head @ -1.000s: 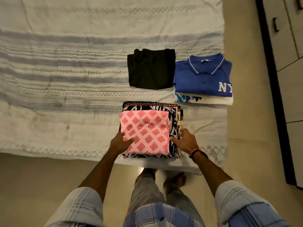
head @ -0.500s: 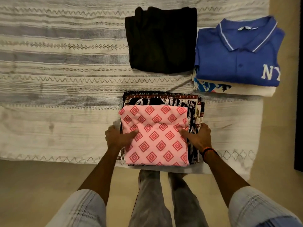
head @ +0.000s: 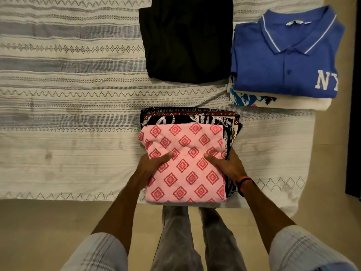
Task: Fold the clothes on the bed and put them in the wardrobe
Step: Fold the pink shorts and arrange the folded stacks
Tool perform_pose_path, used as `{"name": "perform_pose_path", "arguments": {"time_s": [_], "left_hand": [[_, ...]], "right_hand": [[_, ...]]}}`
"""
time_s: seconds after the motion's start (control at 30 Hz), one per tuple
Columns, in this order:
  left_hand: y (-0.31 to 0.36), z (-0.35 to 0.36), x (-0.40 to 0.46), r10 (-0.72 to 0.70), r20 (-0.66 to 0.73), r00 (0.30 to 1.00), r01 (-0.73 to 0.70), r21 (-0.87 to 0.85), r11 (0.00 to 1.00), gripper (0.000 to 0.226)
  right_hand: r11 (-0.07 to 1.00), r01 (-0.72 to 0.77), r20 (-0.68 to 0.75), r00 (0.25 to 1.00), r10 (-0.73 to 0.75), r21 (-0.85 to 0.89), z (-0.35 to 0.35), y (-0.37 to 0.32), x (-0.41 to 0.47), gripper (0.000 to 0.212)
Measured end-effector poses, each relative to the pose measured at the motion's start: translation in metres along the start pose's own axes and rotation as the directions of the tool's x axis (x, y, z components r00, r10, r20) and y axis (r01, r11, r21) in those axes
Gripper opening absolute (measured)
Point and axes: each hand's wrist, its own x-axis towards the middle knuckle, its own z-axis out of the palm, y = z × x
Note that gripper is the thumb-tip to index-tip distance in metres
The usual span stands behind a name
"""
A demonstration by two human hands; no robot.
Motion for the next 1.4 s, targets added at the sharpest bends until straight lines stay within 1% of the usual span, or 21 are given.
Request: {"name": "perform_pose_path", "arguments": {"time_s": [0.17, 0.33, 0.47, 0.5, 0.6, 0.67, 0.83, 0.93, 1.03, 1.13, 1.2, 1.3, 1.4], "left_hand": [[-0.003, 0.006, -0.001, 0.038, -0.049, 0.998, -0.040, -0.036, 0.999, 0.035], [0.003, 0.012, -0.023, 0.097, -0.061, 0.993, -0.101, -0.064, 0.993, 0.042], [0.016, 0.022, -0.057, 0.140, -0.051, 0.989, -0.142, -0.044, 0.989, 0.038], [0.019, 0.025, -0.066, 0.149, -0.048, 0.988, -0.151, -0.044, 0.988, 0.039], [0.030, 0.040, -0.097, 0.177, -0.035, 0.984, -0.178, -0.036, 0.983, 0.039], [0.035, 0.056, -0.123, 0.207, -0.022, 0.978, -0.207, -0.021, 0.978, 0.039], [0.043, 0.108, -0.174, 0.293, 0.008, 0.956, -0.293, 0.024, 0.956, 0.040], [0.040, 0.154, -0.200, 0.352, 0.019, 0.936, -0.352, 0.039, 0.935, 0.035], [0.030, 0.210, -0.222, 0.398, 0.043, 0.916, -0.399, 0.017, 0.917, 0.036], [0.024, 0.259, -0.234, 0.387, 0.034, 0.921, -0.386, -0.035, 0.922, 0.041], [0.022, 0.293, -0.243, 0.389, 0.040, 0.921, -0.387, -0.042, 0.921, 0.044], [0.024, 0.340, -0.252, 0.395, 0.043, 0.918, -0.392, -0.068, 0.918, 0.042], [0.034, 0.377, -0.255, 0.396, 0.040, 0.917, -0.393, -0.063, 0.917, 0.042]], "right_hand": [[0.990, 0.060, 0.080, 0.994, -0.071, 0.131, -0.002, 0.007, 0.001, 0.080], [0.970, 0.125, 0.090, 0.985, -0.146, 0.208, -0.008, 0.001, -0.012, 0.069], [0.954, 0.172, 0.079, 0.977, -0.196, 0.244, -0.024, -0.011, -0.037, 0.084], [0.950, 0.183, 0.072, 0.976, -0.207, 0.254, -0.029, -0.012, -0.043, 0.083], [0.938, 0.214, 0.038, 0.972, -0.233, 0.274, -0.051, -0.019, -0.071, 0.061], [0.926, 0.243, 0.018, 0.966, -0.259, 0.289, -0.070, -0.022, -0.094, 0.052], [0.888, 0.331, -0.018, 0.939, -0.343, 0.318, -0.128, -0.020, -0.137, 0.044], [0.857, 0.378, -0.038, 0.920, -0.390, 0.351, -0.175, -0.012, -0.157, 0.040], [0.832, 0.413, -0.044, 0.902, -0.429, 0.371, -0.232, 0.003, -0.168, 0.037], [0.814, 0.448, -0.041, 0.883, -0.467, 0.370, -0.285, 0.015, -0.176, 0.035], [0.815, 0.454, -0.030, 0.879, -0.476, 0.360, -0.320, 0.024, -0.181, 0.039], [0.811, 0.476, -0.043, 0.870, -0.492, 0.340, -0.368, 0.029, -0.183, 0.043], [0.816, 0.482, -0.053, 0.869, -0.492, 0.319, -0.406, 0.030, -0.178, 0.042]]}}
